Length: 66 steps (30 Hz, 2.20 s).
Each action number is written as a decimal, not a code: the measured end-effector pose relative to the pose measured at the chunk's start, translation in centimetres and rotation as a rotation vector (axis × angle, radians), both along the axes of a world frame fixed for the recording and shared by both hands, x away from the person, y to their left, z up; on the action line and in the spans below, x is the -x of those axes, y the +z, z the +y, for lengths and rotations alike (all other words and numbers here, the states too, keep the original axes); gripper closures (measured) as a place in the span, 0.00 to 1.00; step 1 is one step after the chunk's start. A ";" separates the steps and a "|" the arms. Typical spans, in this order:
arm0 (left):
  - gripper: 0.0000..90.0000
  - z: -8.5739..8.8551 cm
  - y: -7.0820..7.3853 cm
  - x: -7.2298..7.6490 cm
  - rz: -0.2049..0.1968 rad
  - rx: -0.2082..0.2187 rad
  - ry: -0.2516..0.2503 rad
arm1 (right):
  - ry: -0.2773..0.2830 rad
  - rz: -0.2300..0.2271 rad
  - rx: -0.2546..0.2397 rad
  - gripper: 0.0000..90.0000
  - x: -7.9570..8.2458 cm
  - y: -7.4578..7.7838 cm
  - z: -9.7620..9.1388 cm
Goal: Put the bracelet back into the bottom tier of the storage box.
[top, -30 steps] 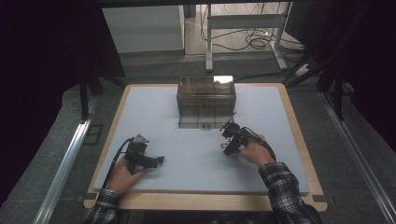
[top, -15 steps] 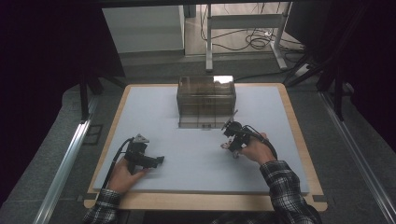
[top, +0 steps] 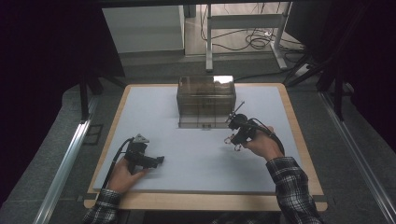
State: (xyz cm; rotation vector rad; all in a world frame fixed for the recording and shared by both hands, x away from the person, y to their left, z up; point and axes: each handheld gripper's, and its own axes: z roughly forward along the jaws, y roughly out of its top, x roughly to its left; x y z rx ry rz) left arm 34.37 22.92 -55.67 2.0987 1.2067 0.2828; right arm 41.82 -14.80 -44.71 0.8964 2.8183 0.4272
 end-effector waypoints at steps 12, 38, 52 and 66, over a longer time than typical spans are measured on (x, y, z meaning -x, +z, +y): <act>0.00 0.0 0.0 0.0 0.000 0.001 0.000 | 0.016 -0.023 -0.019 0.87 -0.1 0.7 0.5; 0.00 0.0 0.0 0.0 -0.001 -0.002 -0.002 | 0.038 -0.126 -0.198 0.87 -1.3 1.1 2.9; 0.00 0.0 0.0 0.0 -0.002 -0.002 -0.002 | 0.028 -0.202 -0.282 0.87 -2.6 1.0 4.6; 0.00 0.0 0.0 0.0 0.000 0.000 0.000 | 0.026 -0.273 -0.325 0.87 -4.0 0.5 6.8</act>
